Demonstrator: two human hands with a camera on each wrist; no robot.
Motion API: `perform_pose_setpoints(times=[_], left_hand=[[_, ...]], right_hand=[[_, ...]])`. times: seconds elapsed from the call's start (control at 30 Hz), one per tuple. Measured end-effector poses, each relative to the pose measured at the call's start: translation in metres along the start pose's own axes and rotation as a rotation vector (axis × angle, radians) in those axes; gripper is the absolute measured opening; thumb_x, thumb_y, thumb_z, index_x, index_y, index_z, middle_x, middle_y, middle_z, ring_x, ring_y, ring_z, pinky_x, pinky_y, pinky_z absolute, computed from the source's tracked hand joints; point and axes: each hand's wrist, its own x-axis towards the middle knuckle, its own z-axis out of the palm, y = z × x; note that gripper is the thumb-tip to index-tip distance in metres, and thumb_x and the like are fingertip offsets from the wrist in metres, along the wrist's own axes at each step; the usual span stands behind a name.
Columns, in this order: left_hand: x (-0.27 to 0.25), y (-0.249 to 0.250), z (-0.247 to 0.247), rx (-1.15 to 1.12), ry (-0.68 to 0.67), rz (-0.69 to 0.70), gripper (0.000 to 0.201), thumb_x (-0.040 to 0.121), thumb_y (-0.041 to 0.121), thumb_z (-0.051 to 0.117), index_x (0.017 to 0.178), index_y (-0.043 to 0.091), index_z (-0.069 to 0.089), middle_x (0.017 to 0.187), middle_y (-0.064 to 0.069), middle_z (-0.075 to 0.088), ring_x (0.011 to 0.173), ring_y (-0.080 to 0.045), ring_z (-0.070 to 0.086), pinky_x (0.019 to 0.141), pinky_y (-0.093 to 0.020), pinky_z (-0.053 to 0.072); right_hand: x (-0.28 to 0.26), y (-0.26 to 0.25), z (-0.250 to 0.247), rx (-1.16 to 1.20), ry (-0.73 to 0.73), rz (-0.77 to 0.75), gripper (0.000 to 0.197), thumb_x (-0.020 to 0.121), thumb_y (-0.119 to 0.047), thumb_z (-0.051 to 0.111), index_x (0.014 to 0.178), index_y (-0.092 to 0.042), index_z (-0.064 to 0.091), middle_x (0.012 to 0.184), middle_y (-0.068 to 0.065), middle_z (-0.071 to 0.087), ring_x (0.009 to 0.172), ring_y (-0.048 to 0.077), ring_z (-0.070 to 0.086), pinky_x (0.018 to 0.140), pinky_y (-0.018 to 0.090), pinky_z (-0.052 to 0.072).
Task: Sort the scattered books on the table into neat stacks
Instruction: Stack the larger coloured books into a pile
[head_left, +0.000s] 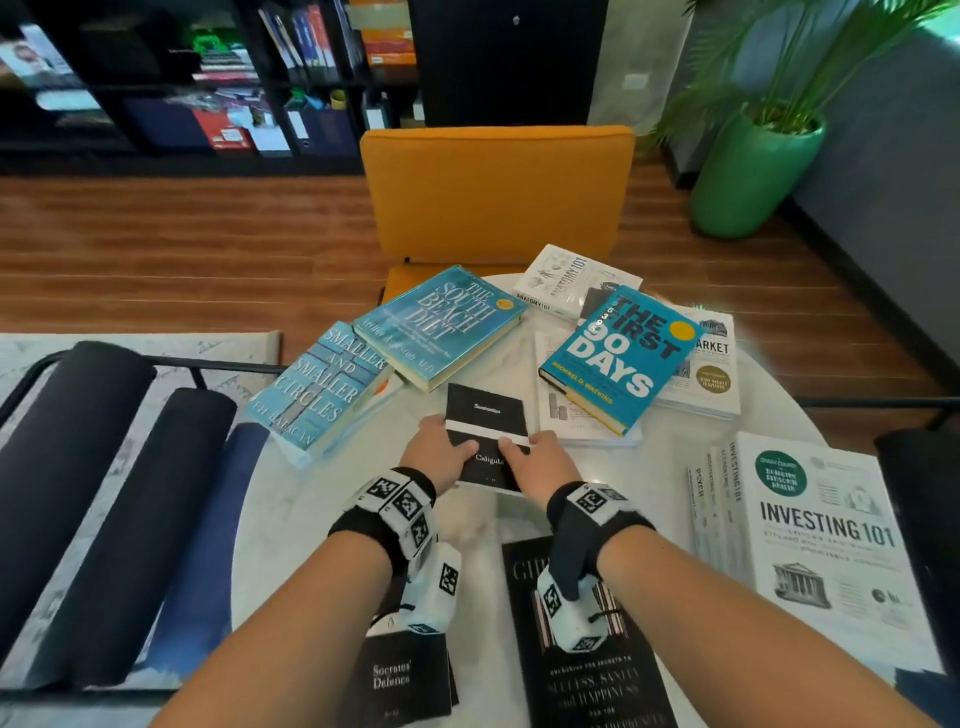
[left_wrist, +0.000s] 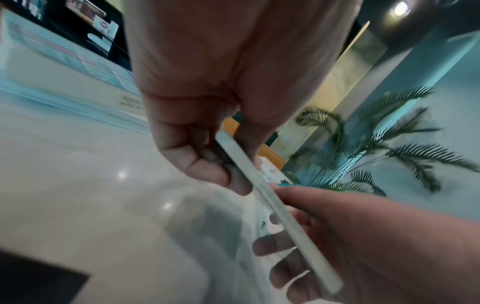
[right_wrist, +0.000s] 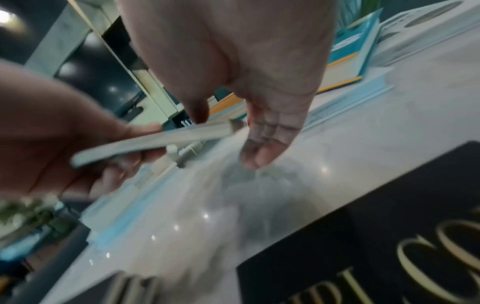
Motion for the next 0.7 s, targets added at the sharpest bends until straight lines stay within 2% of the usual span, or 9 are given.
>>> perform_pose_setpoints(times=[0.1, 0.17, 0.23, 0.3, 0.37, 0.47, 0.53, 0.6, 0.7], left_hand=[[-0.038, -0.018, -0.010, -0.109, -0.035, 0.027, 0.054, 0.088, 0.020, 0.068, 0.131, 0.011, 0.037, 0.112, -0.011, 0.066, 0.100, -0.026, 0.065, 0.094, -0.038, 0.051], [-0.065, -0.035, -0.016, -0.116, -0.014, 0.032, 0.049, 0.086, 0.021, 0.070, 0.124, 0.018, 0.038, 0.098, 0.001, 0.062, 0.095, -0.022, 0.063, 0.092, -0.036, 0.050], [-0.092, -0.053, -0.019, -0.093, 0.026, 0.037, 0.047, 0.084, 0.024, 0.072, 0.116, 0.022, 0.038, 0.089, 0.006, 0.059, 0.093, -0.021, 0.063, 0.089, -0.035, 0.051], [-0.113, -0.073, -0.019, -0.089, 0.059, 0.014, 0.035, 0.082, 0.025, 0.074, 0.102, 0.021, 0.046, 0.089, 0.000, 0.064, 0.091, -0.022, 0.065, 0.088, -0.038, 0.052], [-0.132, -0.098, -0.016, -0.106, 0.098, -0.025, 0.027, 0.081, 0.025, 0.076, 0.088, 0.026, 0.050, 0.089, 0.002, 0.065, 0.087, -0.016, 0.065, 0.086, -0.036, 0.052], [-0.150, -0.135, -0.009, -0.112, 0.132, -0.087, 0.050, 0.068, 0.043, 0.080, 0.105, 0.021, 0.054, 0.104, -0.002, 0.067, 0.088, -0.013, 0.067, 0.086, -0.040, 0.055], [-0.157, -0.150, -0.007, -0.043, 0.184, -0.142, 0.059, 0.070, 0.040, 0.079, 0.116, 0.017, 0.049, 0.113, -0.004, 0.060, 0.092, -0.016, 0.065, 0.089, -0.041, 0.053], [-0.164, -0.157, -0.006, 0.086, 0.247, -0.196, 0.061, 0.075, 0.037, 0.077, 0.123, 0.015, 0.047, 0.118, -0.007, 0.052, 0.106, -0.022, 0.057, 0.097, -0.040, 0.047], [-0.172, -0.160, -0.005, 0.142, 0.271, -0.227, 0.072, 0.075, 0.047, 0.074, 0.132, 0.016, 0.044, 0.128, -0.009, 0.043, 0.123, -0.028, 0.043, 0.107, -0.037, 0.036]], right_hand=[[-0.016, 0.003, -0.010, 0.260, -0.076, -0.131, 0.043, 0.085, -0.036, 0.068, 0.122, -0.017, 0.058, 0.117, 0.004, 0.068, 0.107, 0.024, 0.065, 0.097, 0.035, 0.049], [-0.030, 0.005, -0.010, 0.324, -0.175, -0.144, 0.038, 0.082, -0.023, 0.073, 0.117, -0.020, 0.058, 0.112, 0.009, 0.071, 0.098, 0.025, 0.069, 0.092, 0.039, 0.053], [-0.047, 0.008, -0.003, 0.294, -0.230, -0.162, 0.045, 0.080, -0.016, 0.075, 0.119, -0.019, 0.053, 0.110, 0.010, 0.071, 0.095, 0.025, 0.069, 0.086, 0.037, 0.054], [-0.064, 0.013, 0.010, 0.213, -0.216, -0.203, 0.060, 0.076, -0.020, 0.078, 0.127, -0.018, 0.045, 0.109, 0.003, 0.069, 0.095, 0.022, 0.067, 0.079, 0.034, 0.052], [-0.085, 0.017, 0.023, 0.110, -0.223, -0.252, 0.064, 0.074, -0.019, 0.078, 0.127, -0.017, 0.043, 0.111, -0.004, 0.063, 0.098, 0.015, 0.062, 0.084, 0.030, 0.050], [-0.105, 0.025, 0.053, -0.029, -0.278, -0.309, 0.058, 0.069, -0.020, 0.078, 0.120, -0.016, 0.051, 0.115, 0.001, 0.058, 0.102, 0.017, 0.061, 0.095, 0.033, 0.051], [-0.108, 0.032, 0.071, -0.126, -0.297, -0.340, 0.059, 0.067, -0.028, 0.075, 0.120, -0.023, 0.052, 0.119, 0.005, 0.056, 0.102, 0.019, 0.060, 0.096, 0.037, 0.051], [-0.109, 0.037, 0.082, -0.234, -0.324, -0.351, 0.060, 0.072, -0.027, 0.072, 0.127, -0.021, 0.049, 0.124, 0.006, 0.051, 0.109, 0.021, 0.055, 0.101, 0.037, 0.046], [-0.111, 0.043, 0.091, -0.290, -0.346, -0.321, 0.064, 0.073, -0.034, 0.069, 0.131, -0.019, 0.046, 0.126, 0.007, 0.051, 0.118, 0.024, 0.050, 0.103, 0.037, 0.044]])
